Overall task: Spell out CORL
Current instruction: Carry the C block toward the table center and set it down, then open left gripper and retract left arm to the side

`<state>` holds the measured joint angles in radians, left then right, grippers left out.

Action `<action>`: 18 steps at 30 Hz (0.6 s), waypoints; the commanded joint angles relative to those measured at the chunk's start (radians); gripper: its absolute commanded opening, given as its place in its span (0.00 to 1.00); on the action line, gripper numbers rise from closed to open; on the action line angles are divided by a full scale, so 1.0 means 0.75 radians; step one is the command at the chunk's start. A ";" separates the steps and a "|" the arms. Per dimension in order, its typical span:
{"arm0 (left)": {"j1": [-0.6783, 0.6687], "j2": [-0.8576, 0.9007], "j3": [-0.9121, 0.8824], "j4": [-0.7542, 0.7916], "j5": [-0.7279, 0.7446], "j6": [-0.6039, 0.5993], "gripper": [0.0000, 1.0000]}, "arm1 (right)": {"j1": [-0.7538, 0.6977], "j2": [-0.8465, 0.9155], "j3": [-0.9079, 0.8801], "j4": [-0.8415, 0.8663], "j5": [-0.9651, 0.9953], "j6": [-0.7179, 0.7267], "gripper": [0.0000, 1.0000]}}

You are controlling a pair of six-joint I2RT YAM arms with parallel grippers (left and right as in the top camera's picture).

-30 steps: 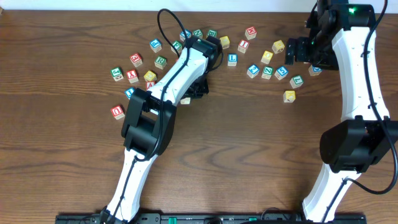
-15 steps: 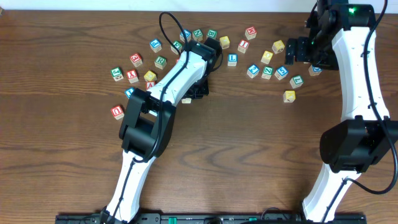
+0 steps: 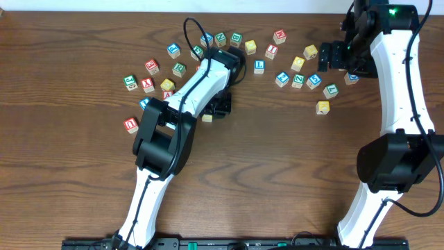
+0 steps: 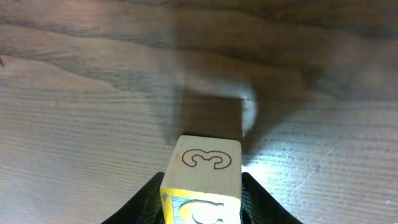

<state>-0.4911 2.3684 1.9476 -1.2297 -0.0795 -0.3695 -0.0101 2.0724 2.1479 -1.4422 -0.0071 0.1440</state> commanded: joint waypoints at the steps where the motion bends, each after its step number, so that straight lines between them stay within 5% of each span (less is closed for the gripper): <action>1: 0.003 0.017 -0.009 -0.010 0.023 0.039 0.36 | 0.008 -0.025 0.011 0.003 0.011 -0.018 0.99; 11: 0.005 0.008 -0.008 0.019 0.022 0.083 0.57 | 0.008 -0.025 0.011 0.004 0.011 -0.018 0.99; 18: 0.023 -0.082 -0.007 0.069 0.022 0.083 0.59 | 0.008 -0.025 0.011 0.014 0.011 -0.019 0.99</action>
<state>-0.4892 2.3672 1.9476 -1.1858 -0.0647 -0.3164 -0.0097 2.0724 2.1475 -1.4364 -0.0071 0.1440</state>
